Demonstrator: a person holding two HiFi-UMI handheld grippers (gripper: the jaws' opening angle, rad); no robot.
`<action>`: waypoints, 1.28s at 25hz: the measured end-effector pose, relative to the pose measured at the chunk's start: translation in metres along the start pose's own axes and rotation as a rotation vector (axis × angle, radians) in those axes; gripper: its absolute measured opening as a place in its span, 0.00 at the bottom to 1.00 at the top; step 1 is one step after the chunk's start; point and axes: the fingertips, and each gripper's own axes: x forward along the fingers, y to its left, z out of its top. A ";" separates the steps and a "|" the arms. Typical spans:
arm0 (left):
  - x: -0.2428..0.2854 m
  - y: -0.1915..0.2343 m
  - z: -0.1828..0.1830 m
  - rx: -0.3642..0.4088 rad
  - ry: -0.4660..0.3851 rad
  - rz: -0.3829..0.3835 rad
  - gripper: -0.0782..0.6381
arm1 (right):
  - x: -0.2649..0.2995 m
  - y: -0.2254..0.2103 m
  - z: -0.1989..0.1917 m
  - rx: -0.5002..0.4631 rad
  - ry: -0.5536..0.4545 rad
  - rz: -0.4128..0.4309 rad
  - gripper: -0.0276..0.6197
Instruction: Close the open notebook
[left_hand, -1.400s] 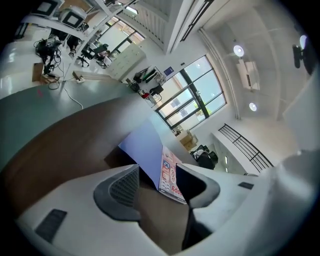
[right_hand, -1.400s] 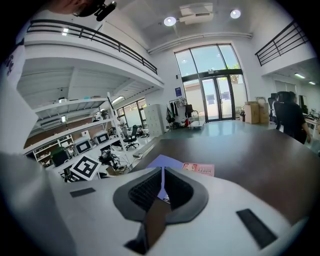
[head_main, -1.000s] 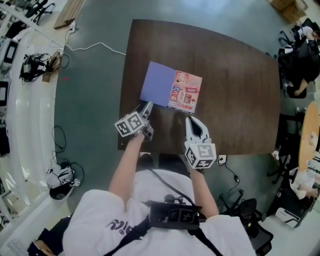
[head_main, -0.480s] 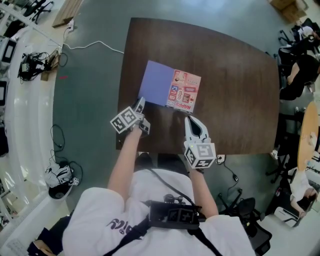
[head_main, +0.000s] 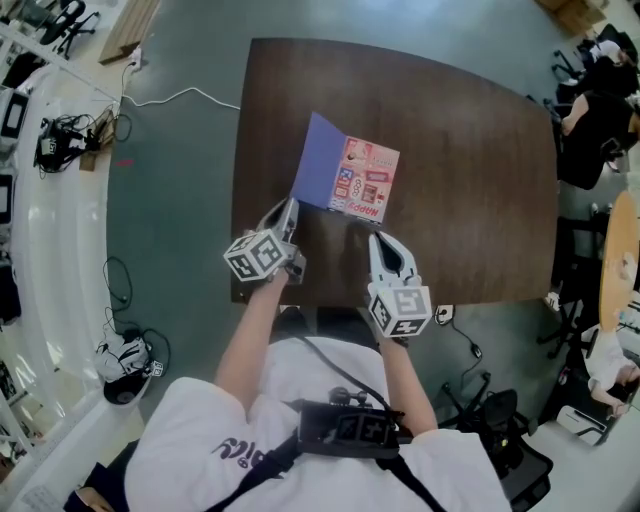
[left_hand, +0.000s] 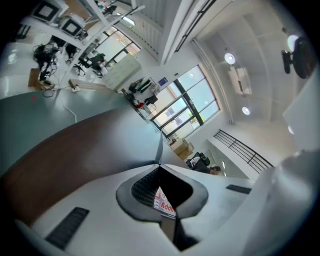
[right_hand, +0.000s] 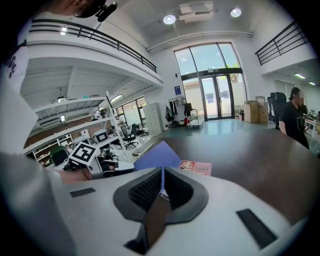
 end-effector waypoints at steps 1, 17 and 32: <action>0.002 -0.012 -0.004 0.041 0.017 -0.018 0.12 | -0.001 -0.002 0.000 0.003 -0.001 -0.005 0.05; 0.099 -0.080 -0.156 0.340 0.504 -0.091 0.12 | -0.025 -0.069 -0.013 0.098 -0.033 -0.135 0.05; 0.095 -0.084 -0.180 0.361 0.626 -0.108 0.12 | -0.039 -0.100 -0.019 0.157 -0.072 -0.186 0.05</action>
